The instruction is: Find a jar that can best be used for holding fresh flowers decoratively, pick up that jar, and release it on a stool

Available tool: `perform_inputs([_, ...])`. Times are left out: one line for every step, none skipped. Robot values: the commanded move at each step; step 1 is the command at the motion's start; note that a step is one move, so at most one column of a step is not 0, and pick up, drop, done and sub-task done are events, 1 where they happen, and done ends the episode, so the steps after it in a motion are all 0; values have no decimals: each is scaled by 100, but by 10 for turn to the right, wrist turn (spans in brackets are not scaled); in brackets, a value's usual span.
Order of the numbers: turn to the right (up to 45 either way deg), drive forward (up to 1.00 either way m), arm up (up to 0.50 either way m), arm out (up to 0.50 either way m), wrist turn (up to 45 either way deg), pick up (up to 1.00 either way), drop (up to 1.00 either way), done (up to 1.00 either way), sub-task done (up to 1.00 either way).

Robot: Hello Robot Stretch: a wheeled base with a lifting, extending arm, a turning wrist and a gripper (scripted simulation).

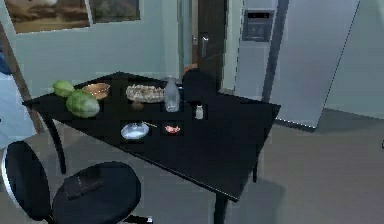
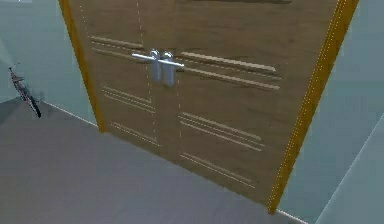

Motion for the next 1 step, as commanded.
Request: perform_inputs([0,30,0,0,0,0,0,0,0])
